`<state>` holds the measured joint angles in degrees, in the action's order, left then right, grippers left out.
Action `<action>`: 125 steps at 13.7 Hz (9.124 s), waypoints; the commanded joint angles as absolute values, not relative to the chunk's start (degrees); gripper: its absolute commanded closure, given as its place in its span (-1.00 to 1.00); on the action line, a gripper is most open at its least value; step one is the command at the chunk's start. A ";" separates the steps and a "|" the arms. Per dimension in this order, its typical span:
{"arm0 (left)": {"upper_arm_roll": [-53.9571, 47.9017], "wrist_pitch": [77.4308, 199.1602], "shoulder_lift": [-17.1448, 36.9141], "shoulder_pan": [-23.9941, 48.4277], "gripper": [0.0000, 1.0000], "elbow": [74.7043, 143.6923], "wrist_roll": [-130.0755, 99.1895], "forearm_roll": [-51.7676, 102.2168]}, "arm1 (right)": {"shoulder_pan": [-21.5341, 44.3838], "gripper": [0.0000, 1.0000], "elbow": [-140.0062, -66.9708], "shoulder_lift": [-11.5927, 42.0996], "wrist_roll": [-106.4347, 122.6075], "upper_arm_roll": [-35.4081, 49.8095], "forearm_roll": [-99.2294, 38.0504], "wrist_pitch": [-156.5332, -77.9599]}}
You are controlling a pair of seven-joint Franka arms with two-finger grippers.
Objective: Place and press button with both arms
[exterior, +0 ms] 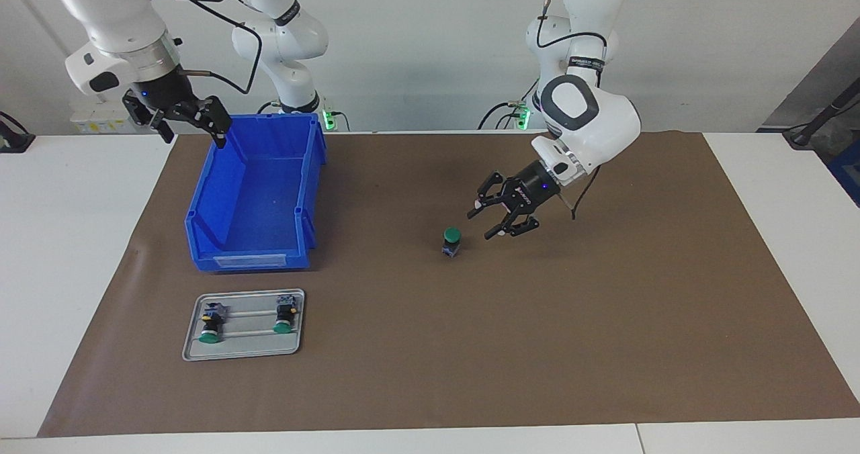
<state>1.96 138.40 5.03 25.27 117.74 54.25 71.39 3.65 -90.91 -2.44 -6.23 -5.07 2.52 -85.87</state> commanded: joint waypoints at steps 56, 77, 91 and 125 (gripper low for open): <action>2.72 85.81 3.06 5.27 -1.00 84.58 9.93 1.85 | 39.28 -1.00 -95.37 17.65 -46.04 -4.31 -1.76 -129.00; 2.64 91.84 -2.29 4.57 -1.00 92.37 5.71 0.88 | 42.80 -0.67 -97.65 28.30 -51.77 -4.13 5.45 -134.39; 2.72 90.88 -2.99 4.22 -1.00 92.81 5.63 0.88 | 31.39 1.00 -95.54 15.66 -36.67 -4.22 3.95 -119.98; 2.64 90.88 -2.99 4.31 -1.00 92.81 5.63 0.88 | 2.37 -0.98 -138.36 -10.72 0.81 -4.57 -1.41 -132.56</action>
<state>3.08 90.41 -1.45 4.79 91.18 6.25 1.77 2.73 -141.36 -9.35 1.68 -5.06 0.13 -135.12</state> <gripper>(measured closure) 0.000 0.022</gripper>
